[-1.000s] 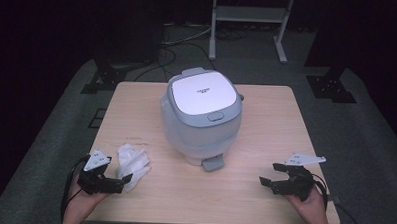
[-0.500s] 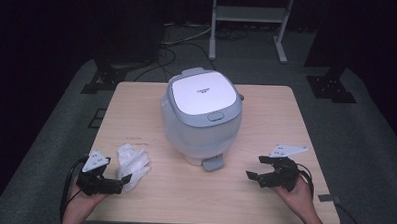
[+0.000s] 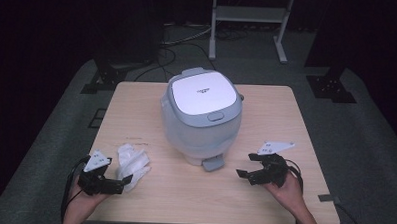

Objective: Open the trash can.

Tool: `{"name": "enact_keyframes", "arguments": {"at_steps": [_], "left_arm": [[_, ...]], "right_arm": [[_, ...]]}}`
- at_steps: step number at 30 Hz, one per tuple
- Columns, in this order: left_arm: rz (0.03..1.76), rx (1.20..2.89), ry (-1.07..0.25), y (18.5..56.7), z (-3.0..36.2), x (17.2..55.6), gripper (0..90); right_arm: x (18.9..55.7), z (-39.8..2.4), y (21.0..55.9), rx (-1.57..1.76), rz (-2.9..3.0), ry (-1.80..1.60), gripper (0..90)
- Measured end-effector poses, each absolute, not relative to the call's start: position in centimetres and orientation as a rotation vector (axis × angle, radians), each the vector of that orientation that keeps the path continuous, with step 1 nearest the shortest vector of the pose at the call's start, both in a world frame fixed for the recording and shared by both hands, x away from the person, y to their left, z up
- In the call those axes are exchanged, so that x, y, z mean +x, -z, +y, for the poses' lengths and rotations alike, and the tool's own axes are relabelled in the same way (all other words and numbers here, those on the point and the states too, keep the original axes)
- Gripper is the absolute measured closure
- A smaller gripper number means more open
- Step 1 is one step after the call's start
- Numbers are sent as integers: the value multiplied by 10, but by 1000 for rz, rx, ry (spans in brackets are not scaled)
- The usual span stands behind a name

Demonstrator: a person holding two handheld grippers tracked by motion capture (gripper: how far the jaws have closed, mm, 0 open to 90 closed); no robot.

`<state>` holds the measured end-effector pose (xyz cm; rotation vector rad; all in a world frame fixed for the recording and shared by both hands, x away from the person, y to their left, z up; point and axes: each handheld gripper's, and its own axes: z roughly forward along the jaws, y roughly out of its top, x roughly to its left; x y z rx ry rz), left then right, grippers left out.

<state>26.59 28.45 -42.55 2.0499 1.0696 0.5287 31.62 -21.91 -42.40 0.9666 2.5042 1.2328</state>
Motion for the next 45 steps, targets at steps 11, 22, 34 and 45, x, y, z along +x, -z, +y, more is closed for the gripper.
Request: {"name": "enact_keyframes", "arguments": {"at_steps": [11,22,34,45], "left_arm": [[1064,2048,-530,425,283,265,26],[1084,2044,-535,425,286,263,26],[1086,2041,-525,426,287,264,27],[1092,2039,-521,428,287,264,26]], "right_arm": [[319,-206,424,928,2533,-1213,226],[326,-189,426,900,2559,-1196,265],[332,-171,427,841,2602,-1169,429],[339,-151,430,801,2629,-1103,645]]}}
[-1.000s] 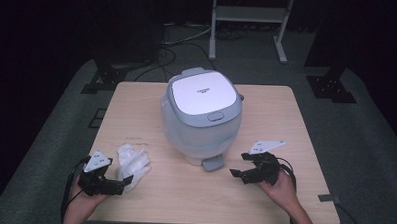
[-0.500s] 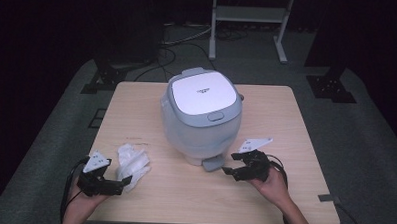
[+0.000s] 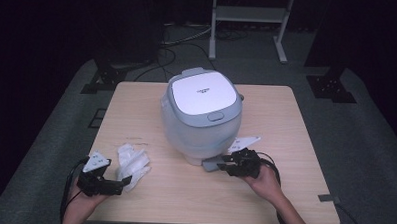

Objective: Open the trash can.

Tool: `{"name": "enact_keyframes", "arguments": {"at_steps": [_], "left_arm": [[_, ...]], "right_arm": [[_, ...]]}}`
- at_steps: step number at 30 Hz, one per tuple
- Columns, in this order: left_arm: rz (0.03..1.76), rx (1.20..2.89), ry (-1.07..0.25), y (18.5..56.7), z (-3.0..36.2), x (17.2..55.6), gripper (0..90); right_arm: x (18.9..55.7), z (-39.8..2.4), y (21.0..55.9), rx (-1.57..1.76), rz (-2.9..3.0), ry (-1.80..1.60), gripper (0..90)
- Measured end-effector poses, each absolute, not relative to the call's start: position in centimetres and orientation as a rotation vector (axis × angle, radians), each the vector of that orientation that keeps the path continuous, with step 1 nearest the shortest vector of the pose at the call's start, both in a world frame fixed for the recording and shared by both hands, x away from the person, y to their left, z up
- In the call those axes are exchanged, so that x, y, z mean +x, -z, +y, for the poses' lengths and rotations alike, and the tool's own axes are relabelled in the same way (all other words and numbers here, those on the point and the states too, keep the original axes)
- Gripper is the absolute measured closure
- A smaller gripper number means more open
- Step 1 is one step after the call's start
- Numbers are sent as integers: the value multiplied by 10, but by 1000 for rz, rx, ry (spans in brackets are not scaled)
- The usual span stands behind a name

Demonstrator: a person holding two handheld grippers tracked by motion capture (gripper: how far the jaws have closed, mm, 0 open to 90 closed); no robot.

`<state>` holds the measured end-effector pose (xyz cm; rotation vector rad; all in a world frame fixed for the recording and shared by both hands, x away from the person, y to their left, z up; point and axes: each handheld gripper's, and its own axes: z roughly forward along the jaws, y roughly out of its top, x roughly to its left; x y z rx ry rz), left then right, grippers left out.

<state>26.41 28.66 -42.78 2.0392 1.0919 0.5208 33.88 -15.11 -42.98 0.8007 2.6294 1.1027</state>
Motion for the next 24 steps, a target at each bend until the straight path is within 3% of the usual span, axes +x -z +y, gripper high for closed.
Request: {"name": "enact_keyframes", "arguments": {"at_steps": [12,24], "left_arm": [[1097,2045,-518,430,288,265,26],[1099,2069,-507,432,287,266,37]], "right_arm": [[348,-134,437,795,2635,-1099,803],[351,-126,448,790,2584,-1106,797]]}}
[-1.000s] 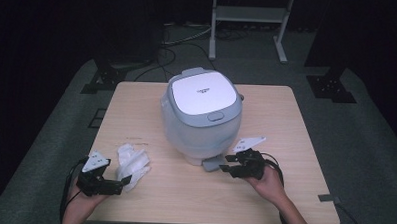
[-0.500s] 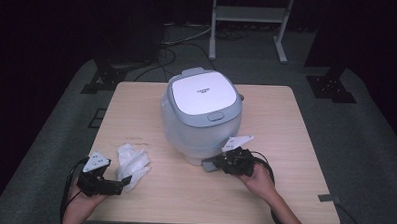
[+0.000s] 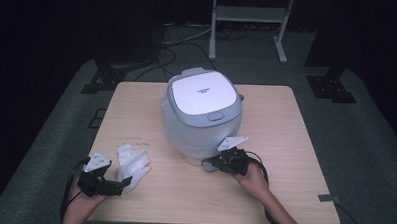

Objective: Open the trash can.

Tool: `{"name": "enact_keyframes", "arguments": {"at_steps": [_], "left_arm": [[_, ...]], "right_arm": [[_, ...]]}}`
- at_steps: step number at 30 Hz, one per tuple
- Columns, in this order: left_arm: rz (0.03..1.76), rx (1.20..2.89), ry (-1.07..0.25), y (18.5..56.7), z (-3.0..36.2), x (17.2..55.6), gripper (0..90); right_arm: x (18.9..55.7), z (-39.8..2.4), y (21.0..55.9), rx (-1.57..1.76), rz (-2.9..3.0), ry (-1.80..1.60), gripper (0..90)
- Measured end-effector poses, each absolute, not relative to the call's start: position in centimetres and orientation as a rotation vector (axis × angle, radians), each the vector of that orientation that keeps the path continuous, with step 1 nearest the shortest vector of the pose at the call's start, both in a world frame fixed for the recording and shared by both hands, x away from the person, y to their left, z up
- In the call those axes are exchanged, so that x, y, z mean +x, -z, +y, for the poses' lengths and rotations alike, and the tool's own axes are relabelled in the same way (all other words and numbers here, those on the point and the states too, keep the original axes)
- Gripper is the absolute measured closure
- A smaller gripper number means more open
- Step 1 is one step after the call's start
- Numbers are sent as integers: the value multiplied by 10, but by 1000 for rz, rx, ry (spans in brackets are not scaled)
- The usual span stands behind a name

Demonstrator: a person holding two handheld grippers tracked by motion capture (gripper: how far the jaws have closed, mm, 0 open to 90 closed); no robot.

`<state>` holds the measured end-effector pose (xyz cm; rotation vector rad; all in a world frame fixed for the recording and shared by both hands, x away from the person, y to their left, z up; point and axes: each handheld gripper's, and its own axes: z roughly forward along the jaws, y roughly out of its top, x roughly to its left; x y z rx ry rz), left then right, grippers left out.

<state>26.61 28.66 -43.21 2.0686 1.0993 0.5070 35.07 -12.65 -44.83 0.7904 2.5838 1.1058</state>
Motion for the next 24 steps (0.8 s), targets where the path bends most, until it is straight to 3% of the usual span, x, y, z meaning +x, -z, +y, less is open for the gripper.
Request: {"name": "enact_keyframes", "arguments": {"at_steps": [13,24], "left_arm": [[1102,2106,-504,436,285,268,57],[1151,2084,-474,430,285,276,174]], "right_arm": [[344,-124,455,766,2549,-1077,802],[346,-124,466,773,2560,-1072,804]]}}
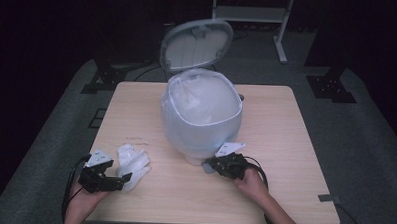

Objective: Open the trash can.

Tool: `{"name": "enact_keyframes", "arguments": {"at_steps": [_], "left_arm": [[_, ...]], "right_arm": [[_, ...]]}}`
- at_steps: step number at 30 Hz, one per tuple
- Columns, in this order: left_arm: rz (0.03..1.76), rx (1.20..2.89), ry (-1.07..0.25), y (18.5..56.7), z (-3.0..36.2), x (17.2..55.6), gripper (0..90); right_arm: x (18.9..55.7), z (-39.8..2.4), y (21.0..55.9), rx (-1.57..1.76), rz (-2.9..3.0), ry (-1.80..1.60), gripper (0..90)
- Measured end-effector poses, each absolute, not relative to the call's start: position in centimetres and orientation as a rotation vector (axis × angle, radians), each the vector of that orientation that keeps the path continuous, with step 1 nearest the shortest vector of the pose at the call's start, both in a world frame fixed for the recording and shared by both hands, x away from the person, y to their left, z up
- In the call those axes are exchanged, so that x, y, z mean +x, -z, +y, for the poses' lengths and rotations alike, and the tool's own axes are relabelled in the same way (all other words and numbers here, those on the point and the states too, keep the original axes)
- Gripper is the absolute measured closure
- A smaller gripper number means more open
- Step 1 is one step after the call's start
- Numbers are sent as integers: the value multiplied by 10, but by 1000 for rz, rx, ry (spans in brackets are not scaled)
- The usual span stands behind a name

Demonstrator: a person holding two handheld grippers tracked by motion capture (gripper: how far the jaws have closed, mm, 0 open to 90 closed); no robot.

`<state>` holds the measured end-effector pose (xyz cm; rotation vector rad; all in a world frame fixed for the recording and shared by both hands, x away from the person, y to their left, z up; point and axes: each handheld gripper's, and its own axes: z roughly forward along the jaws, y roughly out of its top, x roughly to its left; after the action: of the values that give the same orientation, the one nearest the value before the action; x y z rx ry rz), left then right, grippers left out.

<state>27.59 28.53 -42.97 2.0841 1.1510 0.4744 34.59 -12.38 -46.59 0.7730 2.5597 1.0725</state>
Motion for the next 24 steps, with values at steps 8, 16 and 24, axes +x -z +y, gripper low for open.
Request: {"name": "enact_keyframes", "arguments": {"at_steps": [8,16,24], "left_arm": [[1127,2130,-420,432,280,287,284],[1113,2201,-401,431,275,297,412],[1086,2231,-355,437,274,304,569]], "right_arm": [[345,-123,466,753,2559,-1067,803],[346,-124,466,741,2564,-1068,803],[345,-125,467,745,2560,-1078,803]]}}
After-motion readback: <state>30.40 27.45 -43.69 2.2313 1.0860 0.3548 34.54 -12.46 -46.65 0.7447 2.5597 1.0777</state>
